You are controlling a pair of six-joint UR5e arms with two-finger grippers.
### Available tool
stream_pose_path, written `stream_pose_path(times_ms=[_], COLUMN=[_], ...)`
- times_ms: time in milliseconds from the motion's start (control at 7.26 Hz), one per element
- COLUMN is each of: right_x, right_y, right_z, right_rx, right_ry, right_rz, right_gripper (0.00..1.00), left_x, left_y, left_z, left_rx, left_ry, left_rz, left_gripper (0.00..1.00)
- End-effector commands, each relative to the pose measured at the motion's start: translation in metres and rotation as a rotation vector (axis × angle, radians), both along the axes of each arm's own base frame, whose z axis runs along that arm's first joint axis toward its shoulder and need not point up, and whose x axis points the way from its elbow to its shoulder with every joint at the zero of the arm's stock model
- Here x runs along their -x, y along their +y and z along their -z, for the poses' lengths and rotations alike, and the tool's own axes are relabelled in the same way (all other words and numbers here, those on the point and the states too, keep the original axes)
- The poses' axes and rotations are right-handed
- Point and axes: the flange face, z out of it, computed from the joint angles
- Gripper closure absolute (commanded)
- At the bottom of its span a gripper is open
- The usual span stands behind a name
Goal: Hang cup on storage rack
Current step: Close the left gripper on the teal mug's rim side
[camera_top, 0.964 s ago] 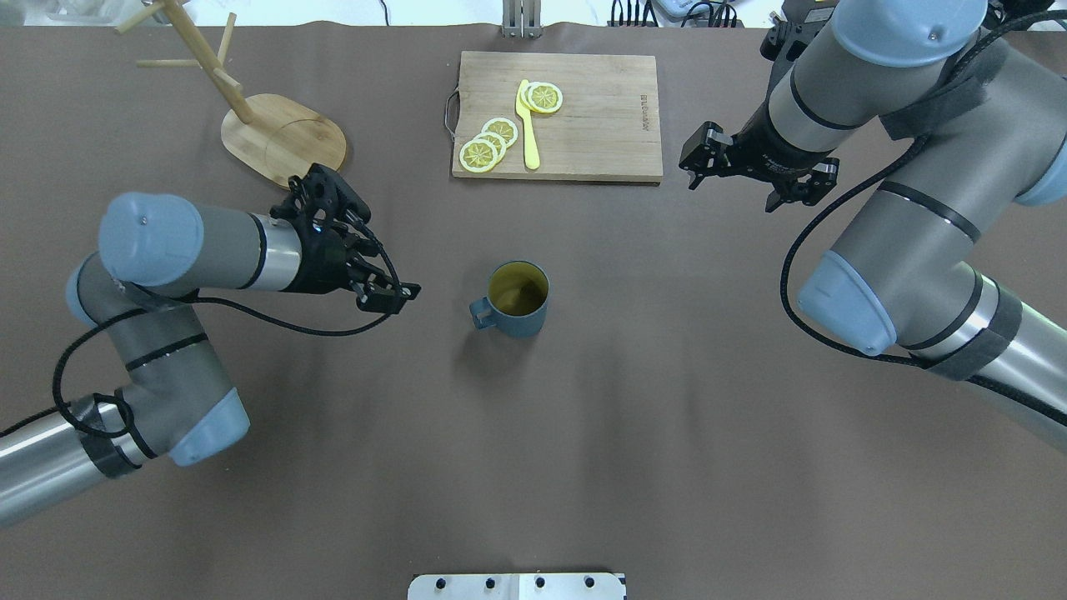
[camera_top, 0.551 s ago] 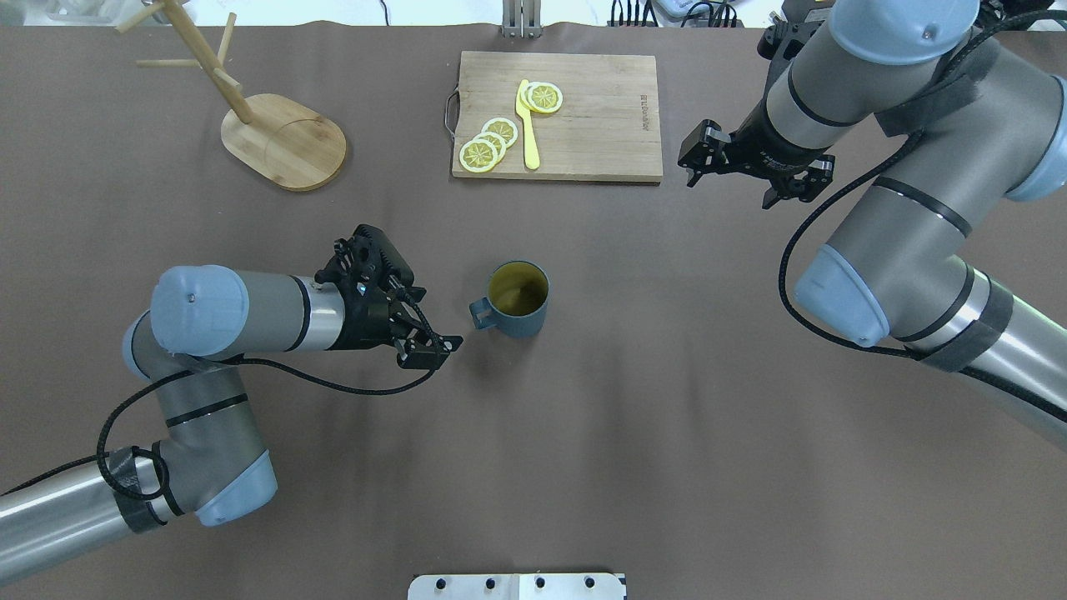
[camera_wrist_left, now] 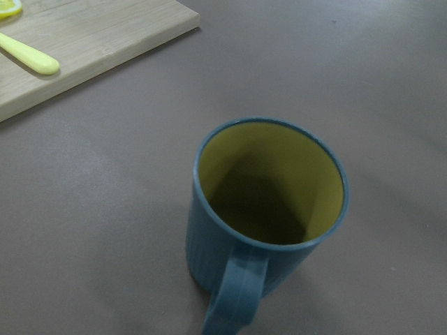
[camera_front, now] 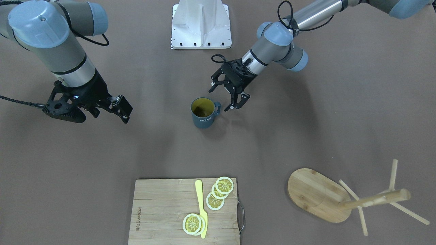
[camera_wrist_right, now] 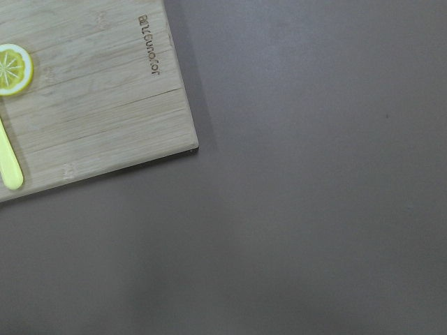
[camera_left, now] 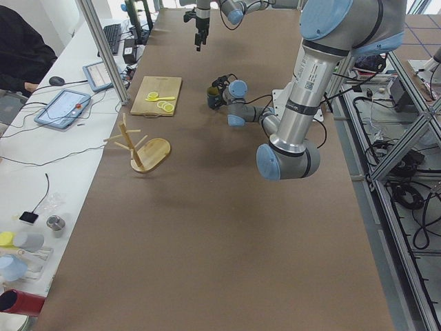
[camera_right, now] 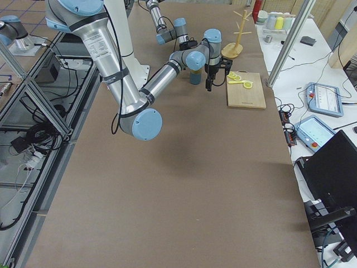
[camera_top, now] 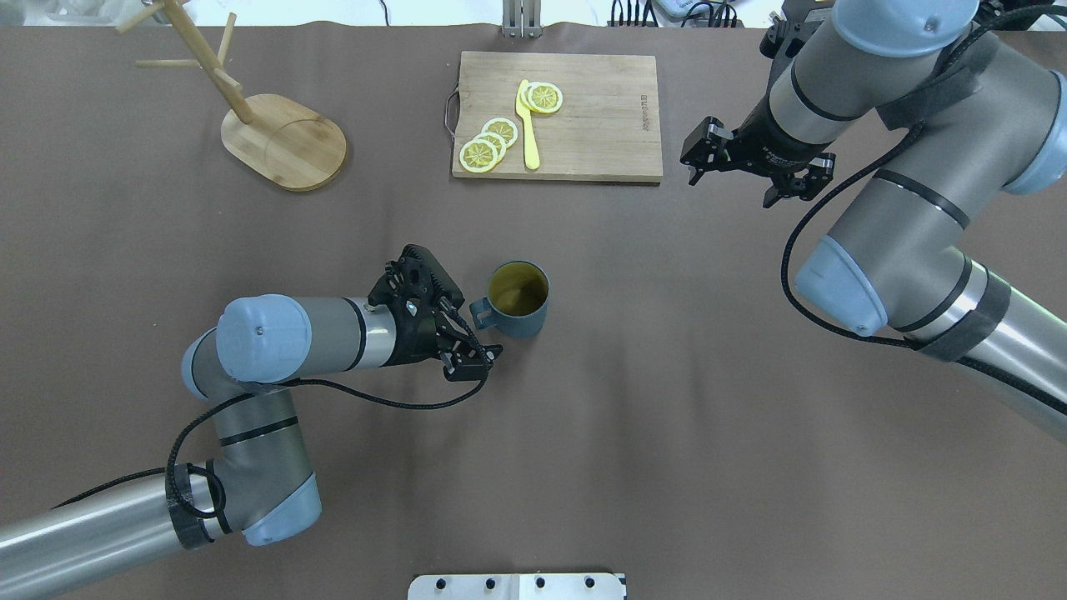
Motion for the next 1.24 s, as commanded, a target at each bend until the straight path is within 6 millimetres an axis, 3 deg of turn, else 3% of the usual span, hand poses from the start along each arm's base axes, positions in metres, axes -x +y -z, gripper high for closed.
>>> stream_pose_path(times_ms=[0,276,551,689,1102], right_x=[0.000,0.001,0.001,0.001,-0.007], right_y=[0.000,0.000,0.000,0.000,-0.005], right_z=[0.001,0.001,0.001,0.001,0.003], right_rx=[-0.001,-0.001,0.001,0.002,-0.005], right_ry=[-0.001,-0.001,-0.001,-0.001,-0.004], right_rz=[0.001,0.002,0.000,-0.001,-0.011], right_gripper=[0.00,0.00,0.00,0.00,0.00], left_x=[-0.008,-0.007,-0.005,-0.004,0.036], left_y=[-0.003,-0.002,-0.004,-0.004,-0.007], left_z=[0.002,0.002,0.005,0.008,0.063], left_rx=[-0.005,-0.009,-0.008,-0.010,0.031], left_ry=[-0.005,0.000,0.005,0.012,0.149], left_rz=[0.037,0.036,0.040,0.042,0.069], left_gripper=[0.17,0.44,0.87,1.00,1.00])
